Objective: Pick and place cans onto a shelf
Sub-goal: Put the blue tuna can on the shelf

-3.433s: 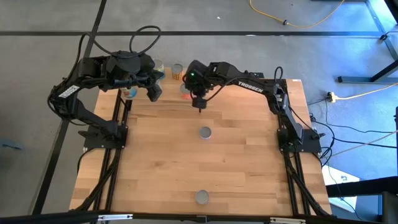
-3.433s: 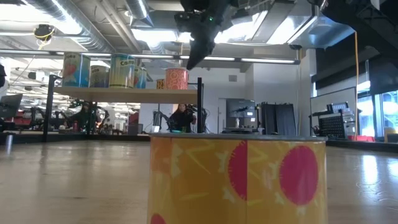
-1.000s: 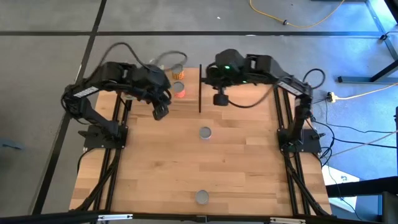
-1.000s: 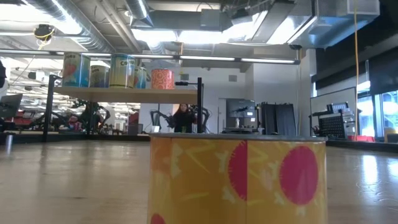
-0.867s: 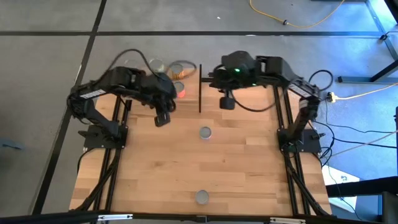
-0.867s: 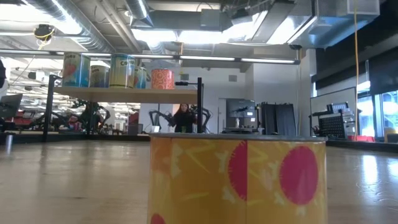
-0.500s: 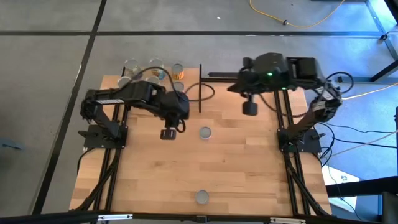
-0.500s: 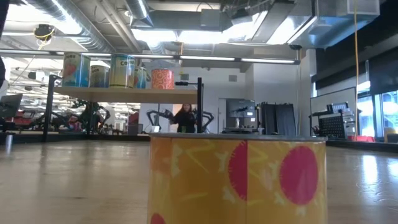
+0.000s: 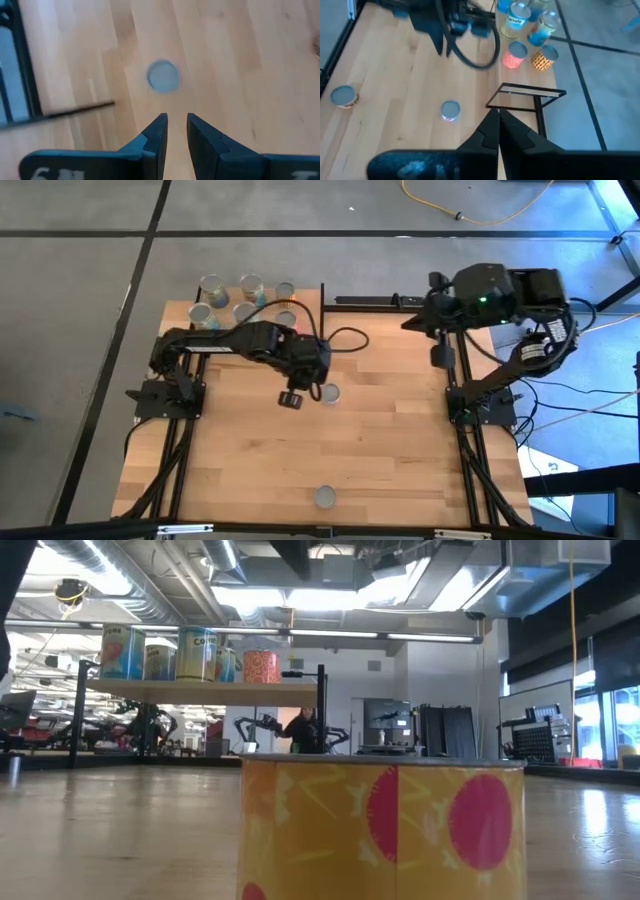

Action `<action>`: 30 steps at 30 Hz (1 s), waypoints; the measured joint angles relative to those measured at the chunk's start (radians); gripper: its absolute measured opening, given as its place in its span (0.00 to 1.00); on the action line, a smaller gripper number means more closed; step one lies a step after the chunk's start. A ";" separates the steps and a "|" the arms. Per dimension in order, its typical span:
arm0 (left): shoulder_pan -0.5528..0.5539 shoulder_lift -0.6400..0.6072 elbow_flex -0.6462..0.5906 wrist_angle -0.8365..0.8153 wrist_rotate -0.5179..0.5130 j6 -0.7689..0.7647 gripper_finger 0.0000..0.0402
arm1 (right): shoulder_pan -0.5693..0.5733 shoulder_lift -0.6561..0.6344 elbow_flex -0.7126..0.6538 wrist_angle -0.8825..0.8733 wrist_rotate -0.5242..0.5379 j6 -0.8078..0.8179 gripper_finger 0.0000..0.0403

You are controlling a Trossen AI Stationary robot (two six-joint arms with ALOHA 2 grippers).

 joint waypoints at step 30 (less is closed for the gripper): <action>0.026 0.378 0.000 0.225 0.093 -0.144 0.16 | 0.000 -0.081 0.000 0.000 0.000 -0.017 0.01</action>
